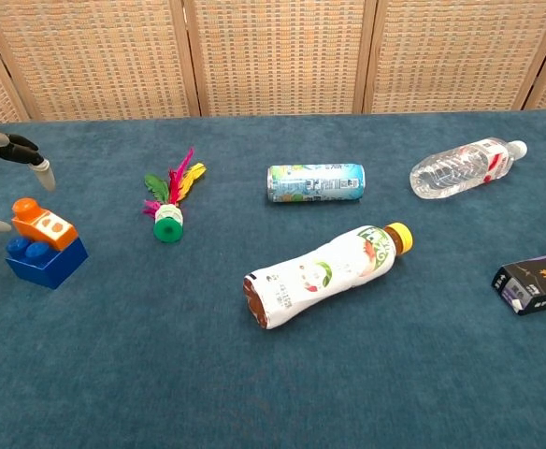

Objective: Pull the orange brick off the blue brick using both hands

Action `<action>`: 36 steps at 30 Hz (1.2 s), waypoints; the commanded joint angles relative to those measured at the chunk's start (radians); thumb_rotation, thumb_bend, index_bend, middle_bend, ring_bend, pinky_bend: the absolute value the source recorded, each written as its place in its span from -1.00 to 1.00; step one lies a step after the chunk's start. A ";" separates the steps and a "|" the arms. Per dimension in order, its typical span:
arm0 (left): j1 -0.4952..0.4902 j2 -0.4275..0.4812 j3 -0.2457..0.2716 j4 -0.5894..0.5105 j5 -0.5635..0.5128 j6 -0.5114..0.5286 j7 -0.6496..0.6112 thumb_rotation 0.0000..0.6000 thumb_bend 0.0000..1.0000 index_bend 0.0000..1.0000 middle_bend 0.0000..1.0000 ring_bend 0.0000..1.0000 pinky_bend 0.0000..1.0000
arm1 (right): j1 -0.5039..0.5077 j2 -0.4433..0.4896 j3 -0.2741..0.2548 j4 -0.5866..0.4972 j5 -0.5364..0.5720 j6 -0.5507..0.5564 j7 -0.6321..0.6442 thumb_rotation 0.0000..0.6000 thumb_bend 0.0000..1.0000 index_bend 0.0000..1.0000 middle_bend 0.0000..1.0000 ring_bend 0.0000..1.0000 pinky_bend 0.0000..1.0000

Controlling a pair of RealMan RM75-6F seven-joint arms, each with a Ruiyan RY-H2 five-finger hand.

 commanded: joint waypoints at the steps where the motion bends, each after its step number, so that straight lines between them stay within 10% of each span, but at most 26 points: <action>1: -0.008 -0.013 0.009 0.024 -0.019 -0.015 0.012 1.00 -0.42 -0.36 -0.51 -1.00 -1.00 | 0.001 -0.002 0.000 0.002 -0.002 -0.001 0.000 1.00 -1.00 -1.00 -1.00 -1.00 -1.00; 29: -0.033 -0.058 0.012 0.078 -0.024 -0.010 -0.066 1.00 -0.25 0.17 0.02 -1.00 -1.00 | 0.010 -0.011 0.001 0.016 0.009 -0.018 0.020 1.00 -1.00 -1.00 -1.00 -1.00 -1.00; 36: 0.015 0.002 -0.078 0.002 0.049 0.060 -0.436 1.00 -0.20 0.19 0.04 -1.00 -1.00 | 0.010 -0.009 -0.003 0.012 -0.005 -0.011 0.022 1.00 -1.00 -1.00 -1.00 -1.00 -1.00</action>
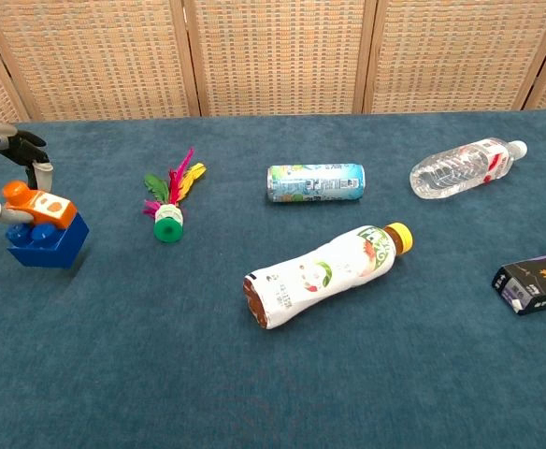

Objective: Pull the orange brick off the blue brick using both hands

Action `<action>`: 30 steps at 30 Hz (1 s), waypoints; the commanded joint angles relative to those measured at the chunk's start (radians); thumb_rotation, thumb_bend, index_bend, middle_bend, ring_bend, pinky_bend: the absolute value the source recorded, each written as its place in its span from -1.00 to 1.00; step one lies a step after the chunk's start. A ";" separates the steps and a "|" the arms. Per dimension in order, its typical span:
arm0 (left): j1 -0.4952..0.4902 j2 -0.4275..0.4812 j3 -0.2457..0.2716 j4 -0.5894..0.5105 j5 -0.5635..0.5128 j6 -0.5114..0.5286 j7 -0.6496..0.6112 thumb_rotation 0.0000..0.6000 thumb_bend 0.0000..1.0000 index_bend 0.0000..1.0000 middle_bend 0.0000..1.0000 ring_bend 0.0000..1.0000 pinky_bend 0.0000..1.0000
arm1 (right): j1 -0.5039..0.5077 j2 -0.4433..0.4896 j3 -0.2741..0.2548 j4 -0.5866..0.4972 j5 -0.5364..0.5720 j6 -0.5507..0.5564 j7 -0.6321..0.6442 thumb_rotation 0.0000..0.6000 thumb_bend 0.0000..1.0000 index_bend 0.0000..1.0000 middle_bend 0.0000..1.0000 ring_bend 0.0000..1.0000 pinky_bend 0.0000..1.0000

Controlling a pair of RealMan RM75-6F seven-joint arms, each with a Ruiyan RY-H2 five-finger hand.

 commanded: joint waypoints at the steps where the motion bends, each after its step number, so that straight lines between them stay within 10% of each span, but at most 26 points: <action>1: 0.041 0.051 -0.074 -0.057 0.080 0.050 -0.341 1.00 -0.20 0.19 0.04 -1.00 -1.00 | 0.000 0.001 -0.002 -0.002 -0.006 0.003 0.001 1.00 -1.00 -1.00 -1.00 -1.00 -1.00; 12: 0.012 0.001 -0.212 -0.081 0.158 -0.002 -1.253 1.00 -0.16 0.19 0.06 -1.00 -1.00 | 0.077 0.039 0.028 0.003 -0.065 -0.046 0.070 1.00 -1.00 -1.00 -1.00 -1.00 -1.00; 30: -0.160 -0.209 -0.285 0.004 0.098 -0.134 -1.447 1.00 -0.11 0.19 0.07 -1.00 -1.00 | 0.291 0.063 0.108 0.054 -0.133 -0.181 0.265 1.00 -1.00 -1.00 -1.00 -1.00 -1.00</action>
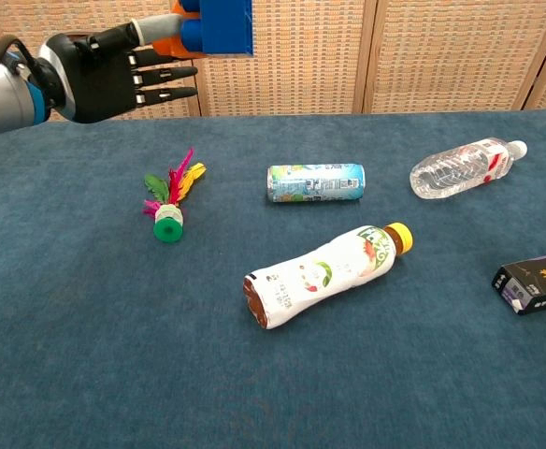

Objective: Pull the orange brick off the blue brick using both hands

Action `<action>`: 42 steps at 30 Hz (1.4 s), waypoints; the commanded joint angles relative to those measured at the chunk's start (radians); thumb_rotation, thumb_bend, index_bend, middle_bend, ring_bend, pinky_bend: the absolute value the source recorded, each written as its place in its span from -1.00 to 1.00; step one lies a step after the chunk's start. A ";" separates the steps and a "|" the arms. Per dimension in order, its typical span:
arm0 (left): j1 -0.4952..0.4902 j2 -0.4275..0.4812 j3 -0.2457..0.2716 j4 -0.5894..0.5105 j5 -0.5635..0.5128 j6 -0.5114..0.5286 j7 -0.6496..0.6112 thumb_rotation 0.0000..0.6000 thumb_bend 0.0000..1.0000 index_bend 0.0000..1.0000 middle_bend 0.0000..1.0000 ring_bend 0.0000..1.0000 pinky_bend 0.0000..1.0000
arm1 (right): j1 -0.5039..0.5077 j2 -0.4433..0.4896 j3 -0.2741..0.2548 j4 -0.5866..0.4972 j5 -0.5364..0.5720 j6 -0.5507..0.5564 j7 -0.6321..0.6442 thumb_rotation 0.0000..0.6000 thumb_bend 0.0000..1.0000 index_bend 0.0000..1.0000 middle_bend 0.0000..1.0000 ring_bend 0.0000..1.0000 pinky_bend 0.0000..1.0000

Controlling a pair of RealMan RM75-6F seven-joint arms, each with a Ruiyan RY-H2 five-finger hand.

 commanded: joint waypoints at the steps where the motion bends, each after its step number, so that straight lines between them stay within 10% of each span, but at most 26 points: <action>1: -0.040 -0.044 -0.019 0.029 -0.033 -0.030 0.013 1.00 -0.11 0.19 0.07 -1.00 -1.00 | 0.063 -0.002 0.032 0.010 -0.003 -0.042 0.052 1.00 -1.00 -1.00 -1.00 -1.00 -1.00; 15: -0.107 -0.176 -0.064 0.081 -0.115 -0.086 0.009 1.00 -0.09 0.22 0.09 -1.00 -1.00 | 0.233 -0.129 0.093 0.069 0.038 -0.120 0.203 1.00 -1.00 -1.00 -1.00 -1.00 -1.00; 34: -0.116 -0.261 -0.105 0.137 -0.132 -0.108 0.000 1.00 -0.07 0.25 0.12 -1.00 -1.00 | 0.364 -0.259 0.132 0.066 0.157 -0.228 0.074 1.00 -1.00 -0.98 -0.85 -1.00 -1.00; 42: -0.107 -0.275 -0.111 0.145 -0.126 -0.123 -0.007 1.00 -0.06 0.25 0.12 -1.00 -1.00 | 0.393 -0.314 0.154 0.095 0.198 -0.209 0.036 1.00 -1.00 -0.68 -0.65 -1.00 -1.00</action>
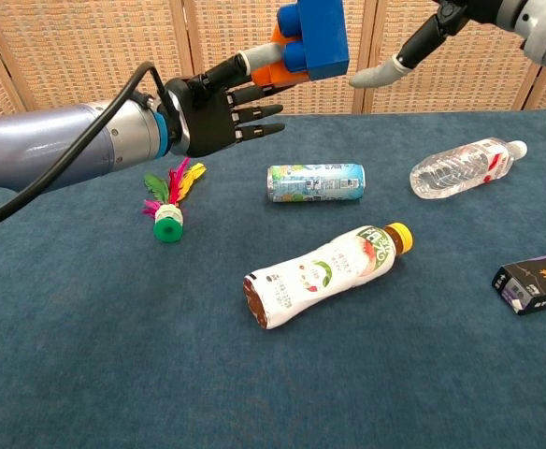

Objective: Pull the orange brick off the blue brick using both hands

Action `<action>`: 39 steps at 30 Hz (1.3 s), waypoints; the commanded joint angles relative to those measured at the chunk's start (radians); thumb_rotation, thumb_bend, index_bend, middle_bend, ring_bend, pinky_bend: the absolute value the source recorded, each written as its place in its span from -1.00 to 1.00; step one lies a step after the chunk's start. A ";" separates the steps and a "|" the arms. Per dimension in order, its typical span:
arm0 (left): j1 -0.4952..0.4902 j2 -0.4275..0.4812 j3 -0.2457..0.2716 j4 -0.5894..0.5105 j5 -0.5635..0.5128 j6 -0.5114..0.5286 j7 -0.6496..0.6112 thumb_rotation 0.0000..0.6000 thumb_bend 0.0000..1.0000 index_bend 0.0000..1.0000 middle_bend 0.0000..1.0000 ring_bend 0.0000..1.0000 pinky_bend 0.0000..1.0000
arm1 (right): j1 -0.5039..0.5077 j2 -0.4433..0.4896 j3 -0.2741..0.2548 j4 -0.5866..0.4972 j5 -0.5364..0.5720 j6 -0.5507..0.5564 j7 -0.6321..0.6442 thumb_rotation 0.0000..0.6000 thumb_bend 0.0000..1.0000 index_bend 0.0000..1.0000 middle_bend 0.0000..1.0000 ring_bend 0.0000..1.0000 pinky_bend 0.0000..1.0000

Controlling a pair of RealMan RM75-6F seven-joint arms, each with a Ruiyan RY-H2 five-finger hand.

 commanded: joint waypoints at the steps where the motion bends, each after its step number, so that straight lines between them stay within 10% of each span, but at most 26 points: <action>1: 0.003 -0.002 -0.003 0.001 0.003 -0.004 -0.003 1.00 -0.06 0.25 0.12 -1.00 -1.00 | 0.010 -0.018 0.006 0.019 0.016 0.009 -0.007 1.00 -1.00 -0.65 -0.63 -1.00 -1.00; 39: 0.028 -0.023 -0.013 0.026 0.049 -0.042 -0.053 1.00 -0.04 0.28 0.13 -1.00 -1.00 | 0.062 -0.124 -0.001 0.118 0.063 0.051 -0.029 1.00 -0.79 0.02 -0.07 -0.92 -1.00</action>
